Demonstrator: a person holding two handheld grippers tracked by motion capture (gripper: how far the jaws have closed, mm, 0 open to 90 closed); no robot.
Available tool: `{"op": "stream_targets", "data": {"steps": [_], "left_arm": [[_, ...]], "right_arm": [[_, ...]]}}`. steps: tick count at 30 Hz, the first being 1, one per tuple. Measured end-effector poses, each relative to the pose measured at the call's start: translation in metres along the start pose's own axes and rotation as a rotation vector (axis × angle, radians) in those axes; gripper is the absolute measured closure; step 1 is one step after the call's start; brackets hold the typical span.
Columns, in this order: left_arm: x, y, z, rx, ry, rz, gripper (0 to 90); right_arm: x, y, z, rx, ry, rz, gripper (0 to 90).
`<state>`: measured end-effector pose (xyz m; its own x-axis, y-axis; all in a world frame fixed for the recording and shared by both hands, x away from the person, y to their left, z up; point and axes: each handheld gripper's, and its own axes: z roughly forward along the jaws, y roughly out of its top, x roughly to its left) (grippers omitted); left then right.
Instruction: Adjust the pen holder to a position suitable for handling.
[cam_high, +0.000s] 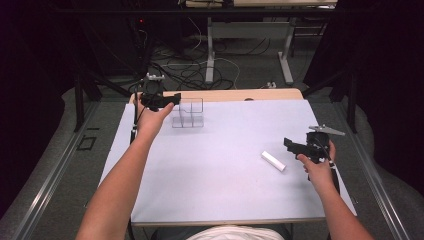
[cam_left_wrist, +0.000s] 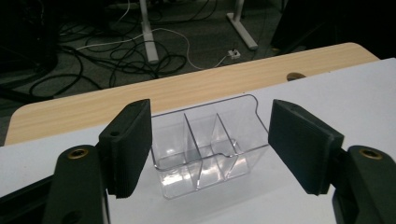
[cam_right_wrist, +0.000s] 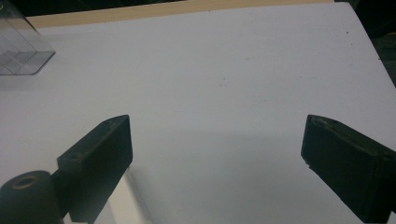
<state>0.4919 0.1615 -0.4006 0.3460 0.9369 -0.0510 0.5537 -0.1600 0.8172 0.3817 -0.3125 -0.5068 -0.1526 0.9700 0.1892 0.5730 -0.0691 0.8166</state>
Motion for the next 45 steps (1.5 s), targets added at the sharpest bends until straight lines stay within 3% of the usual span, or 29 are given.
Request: {"op": "stream_targets", "data": {"steps": [9, 15, 21, 24, 28, 32, 39, 45], "left_arm": [[0.007, 0.005, 0.017, 0.032, 0.054, -0.03, 36.0], [0.015, 0.002, 0.033, 0.034, 0.073, 0.017, 37.4], [0.019, -0.002, 0.045, 0.065, 0.082, 0.03, 37.9], [0.021, -0.004, 0.053, 0.082, 0.093, 0.002, 37.9], [0.023, -0.007, 0.06, 0.11, 0.112, 0.008, 40.2], [0.027, -0.01, 0.066, 0.138, 0.092, -0.027, 43.9], [0.03, -0.011, 0.07, 0.147, 0.114, -0.024, 52.1], [0.034, -0.013, 0.068, 0.163, 0.135, -0.062, 64.1]], "right_arm": [[-0.001, -0.001, 0.001, 0.005, 0.003, -0.002, 8.4], [-0.003, -0.002, 0.001, 0.006, 0.003, 0.005, 8.5], [-0.004, -0.002, 0.001, 0.012, 0.007, 0.022, 8.5], [-0.005, -0.002, 0.001, 0.009, 0.009, 0.017, 8.5], [-0.006, -0.002, 0.001, 0.01, 0.01, 0.017, 8.5], [-0.006, -0.003, 0.002, 0.01, 0.009, 0.021, 8.5], [-0.007, -0.003, 0.003, 0.017, 0.015, 0.016, 8.5], [-0.006, -0.004, 0.003, 0.021, 0.014, 0.024, 8.5]]}}
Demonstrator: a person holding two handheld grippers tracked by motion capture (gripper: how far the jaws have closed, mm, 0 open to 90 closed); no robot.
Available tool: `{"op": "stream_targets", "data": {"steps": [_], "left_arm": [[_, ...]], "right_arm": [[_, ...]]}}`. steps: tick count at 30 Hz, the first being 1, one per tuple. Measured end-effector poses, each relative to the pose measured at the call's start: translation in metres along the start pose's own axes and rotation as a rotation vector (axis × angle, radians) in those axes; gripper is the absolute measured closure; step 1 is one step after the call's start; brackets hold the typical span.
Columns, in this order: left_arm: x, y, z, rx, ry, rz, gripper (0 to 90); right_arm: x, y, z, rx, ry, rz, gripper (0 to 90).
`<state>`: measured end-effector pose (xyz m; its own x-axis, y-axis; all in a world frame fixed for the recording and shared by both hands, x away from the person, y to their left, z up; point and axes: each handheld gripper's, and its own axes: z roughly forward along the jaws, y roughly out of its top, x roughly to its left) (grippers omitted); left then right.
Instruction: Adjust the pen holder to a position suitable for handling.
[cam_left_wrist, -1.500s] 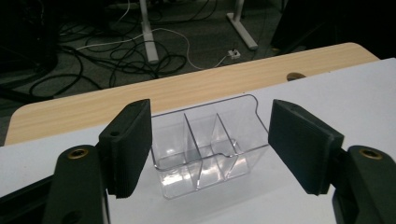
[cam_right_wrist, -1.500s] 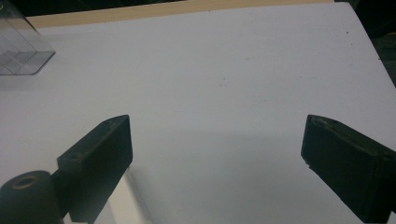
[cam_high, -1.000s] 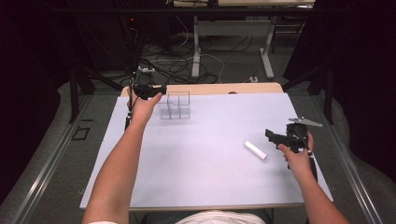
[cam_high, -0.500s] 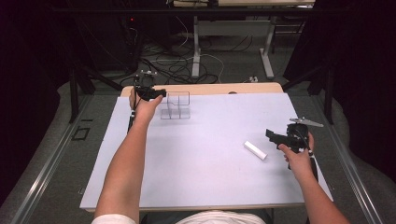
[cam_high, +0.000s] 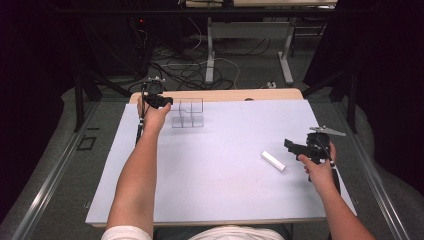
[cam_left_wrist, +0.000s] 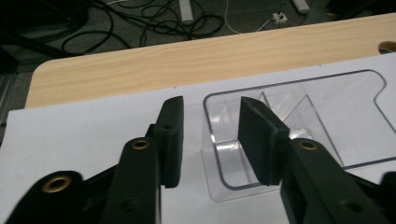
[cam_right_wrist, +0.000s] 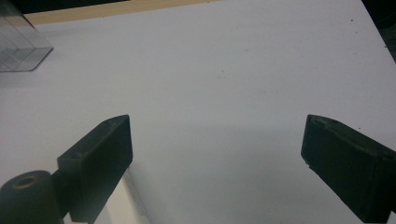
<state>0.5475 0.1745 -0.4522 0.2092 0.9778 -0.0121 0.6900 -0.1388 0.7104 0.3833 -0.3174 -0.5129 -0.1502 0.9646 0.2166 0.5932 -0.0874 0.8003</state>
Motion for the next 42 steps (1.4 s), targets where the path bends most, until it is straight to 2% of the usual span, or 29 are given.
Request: {"op": "stream_targets", "data": {"steps": [2, 6, 9, 13, 19, 25, 26, 30, 32, 37, 42], "left_arm": [[0.003, -0.003, 0.002, 0.015, 0.006, -0.025, 65.9], [0.004, -0.004, 0.003, 0.043, 0.021, -0.033, 69.5], [0.005, -0.004, 0.002, 0.047, 0.003, -0.043, 72.9], [0.004, -0.004, 0.003, 0.043, 0.001, -0.047, 77.1], [0.004, -0.004, 0.002, 0.05, -0.028, -0.07, 78.5], [-0.001, -0.004, 0.006, 0.057, -0.036, -0.059, 79.9], [-0.002, -0.005, 0.007, 0.072, -0.039, -0.06, 80.5], [-0.004, -0.006, 0.011, 0.074, -0.031, -0.07, 81.6], [-0.004, -0.006, 0.013, 0.096, -0.021, -0.07, 82.0], [-0.005, -0.008, 0.016, 0.114, -0.015, -0.07, 82.8], [-0.005, -0.009, 0.016, 0.111, -0.017, -0.069, 83.0]], "right_arm": [[0.0, 0.0, 0.001, 0.001, -0.003, -0.002, 8.5], [-0.001, 0.0, 0.001, 0.001, -0.001, -0.012, 8.5], [0.0, -0.001, 0.001, 0.006, 0.002, -0.007, 8.6], [0.001, -0.001, 0.002, 0.01, 0.004, -0.003, 8.6], [0.0, -0.001, 0.002, 0.011, 0.004, -0.009, 8.6], [0.0, -0.002, 0.003, 0.014, 0.005, -0.018, 8.6], [0.001, -0.002, 0.003, 0.016, 0.005, -0.018, 8.6], [0.001, -0.002, 0.003, 0.017, 0.009, -0.016, 8.6], [0.001, -0.002, 0.003, 0.017, 0.009, -0.015, 8.6], [0.001, -0.002, 0.003, 0.018, 0.011, -0.016, 8.6], [0.001, -0.002, 0.003, 0.018, 0.011, -0.017, 8.6]]}}
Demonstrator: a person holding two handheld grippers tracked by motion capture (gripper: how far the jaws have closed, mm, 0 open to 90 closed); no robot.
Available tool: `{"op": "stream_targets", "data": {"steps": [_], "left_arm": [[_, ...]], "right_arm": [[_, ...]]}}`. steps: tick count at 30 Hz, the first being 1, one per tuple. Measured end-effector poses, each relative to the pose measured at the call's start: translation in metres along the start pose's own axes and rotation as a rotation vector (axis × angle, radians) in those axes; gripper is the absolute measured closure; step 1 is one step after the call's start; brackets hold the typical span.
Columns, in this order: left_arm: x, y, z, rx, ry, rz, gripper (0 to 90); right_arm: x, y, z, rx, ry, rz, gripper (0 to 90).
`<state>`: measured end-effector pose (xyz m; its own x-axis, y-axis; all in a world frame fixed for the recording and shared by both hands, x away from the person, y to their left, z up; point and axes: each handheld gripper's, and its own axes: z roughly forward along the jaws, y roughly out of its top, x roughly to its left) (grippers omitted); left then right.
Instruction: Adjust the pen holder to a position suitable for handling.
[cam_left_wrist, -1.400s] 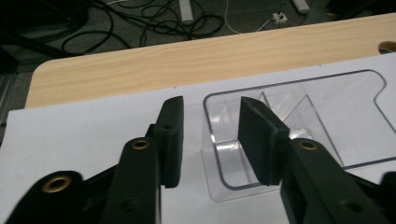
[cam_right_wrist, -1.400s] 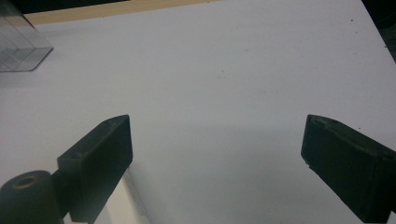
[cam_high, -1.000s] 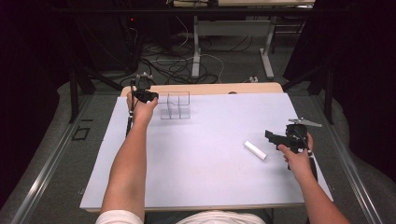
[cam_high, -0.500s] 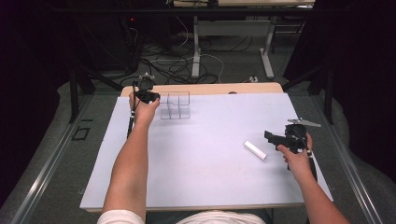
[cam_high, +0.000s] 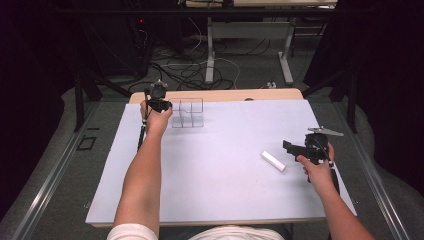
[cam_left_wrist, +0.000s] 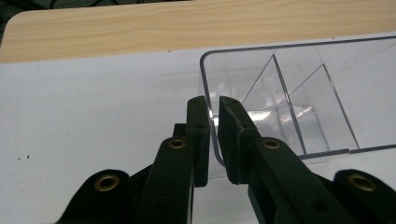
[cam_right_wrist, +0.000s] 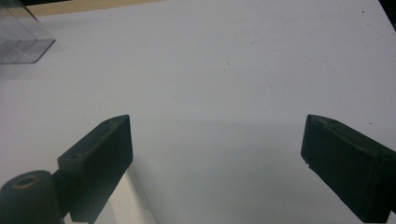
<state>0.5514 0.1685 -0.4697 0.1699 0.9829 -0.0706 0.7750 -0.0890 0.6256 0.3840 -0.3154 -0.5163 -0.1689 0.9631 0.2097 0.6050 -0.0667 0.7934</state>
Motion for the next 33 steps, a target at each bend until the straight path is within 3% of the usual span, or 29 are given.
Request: {"op": "stream_targets", "data": {"steps": [5, 13, 15, 25, 33], "left_arm": [[0.0007, -0.0002, -0.001, 0.01, 0.0, 0.005, 84.6], [-0.0003, -0.0015, -0.002, 0.003, -0.002, -0.047, 87.5], [-0.0004, -0.0015, -0.0026, 0.011, -0.001, -0.036, 88.5], [-0.0054, -0.0019, -0.0028, 0.01, 0.031, -0.066, 88.9], [-0.0056, -0.0022, -0.0097, 0.066, 0.047, -0.09, 89.1]], "right_arm": [[0.0011, -0.0003, 0.0002, 0.004, 0.0, 0.002, 8.6], [0.0019, -0.0008, 0.001, 0.011, 0.001, -0.002, 8.6], [0.0022, -0.0007, 0.001, 0.012, 0.002, 0.002, 8.7], [0.0014, -0.0013, 0.0023, 0.011, 0.0, -0.011, 8.6], [0.0018, -0.0011, 0.0014, 0.011, 0.0, -0.008, 8.6]]}}
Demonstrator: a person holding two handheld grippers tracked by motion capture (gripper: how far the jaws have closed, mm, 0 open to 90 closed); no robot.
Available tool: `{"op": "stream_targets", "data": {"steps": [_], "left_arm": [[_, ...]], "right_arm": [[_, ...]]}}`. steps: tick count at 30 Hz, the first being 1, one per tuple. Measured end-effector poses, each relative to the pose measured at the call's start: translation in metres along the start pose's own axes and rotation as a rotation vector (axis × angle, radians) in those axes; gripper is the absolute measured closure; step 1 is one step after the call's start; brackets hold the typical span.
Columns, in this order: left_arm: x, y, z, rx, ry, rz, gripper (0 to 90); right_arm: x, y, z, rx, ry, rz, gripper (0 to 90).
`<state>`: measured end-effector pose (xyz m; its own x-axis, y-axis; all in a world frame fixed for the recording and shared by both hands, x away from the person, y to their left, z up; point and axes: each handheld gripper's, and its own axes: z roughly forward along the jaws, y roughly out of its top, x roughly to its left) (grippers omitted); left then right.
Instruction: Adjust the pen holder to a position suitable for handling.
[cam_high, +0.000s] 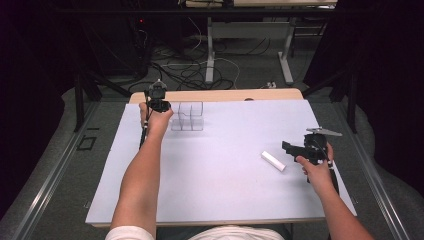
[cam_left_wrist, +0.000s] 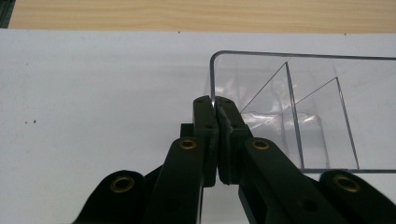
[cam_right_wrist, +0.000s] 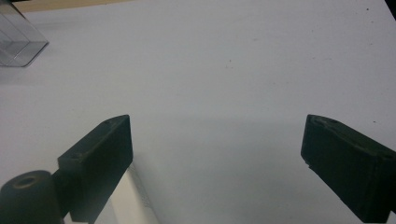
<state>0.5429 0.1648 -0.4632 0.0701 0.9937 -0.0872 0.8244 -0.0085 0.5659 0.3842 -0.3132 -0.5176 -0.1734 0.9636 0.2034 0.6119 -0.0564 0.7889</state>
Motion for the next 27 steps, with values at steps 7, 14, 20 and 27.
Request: {"op": "stream_targets", "data": {"steps": [7, 14, 20, 27], "left_arm": [[-0.003, -0.005, -0.008, 0.027, -0.005, -0.004, 89.1], [-0.009, -0.02, -0.02, 0.055, -0.052, -0.008, 89.1], [-0.013, -0.032, -0.034, 0.048, -0.061, 0.01, 89.1], [-0.01, -0.048, -0.041, 0.064, -0.046, 0.011, 88.8]], "right_arm": [[0.0, 0.0, -0.001, -0.001, -0.001, 0.004, 8.7], [-0.001, 0.0, 0.0, -0.001, -0.007, 0.006, 8.7], [0.0, 0.0, 0.001, -0.001, -0.007, 0.004, 8.6], [0.0, 0.0, 0.002, 0.008, -0.002, 0.004, 8.7]]}}
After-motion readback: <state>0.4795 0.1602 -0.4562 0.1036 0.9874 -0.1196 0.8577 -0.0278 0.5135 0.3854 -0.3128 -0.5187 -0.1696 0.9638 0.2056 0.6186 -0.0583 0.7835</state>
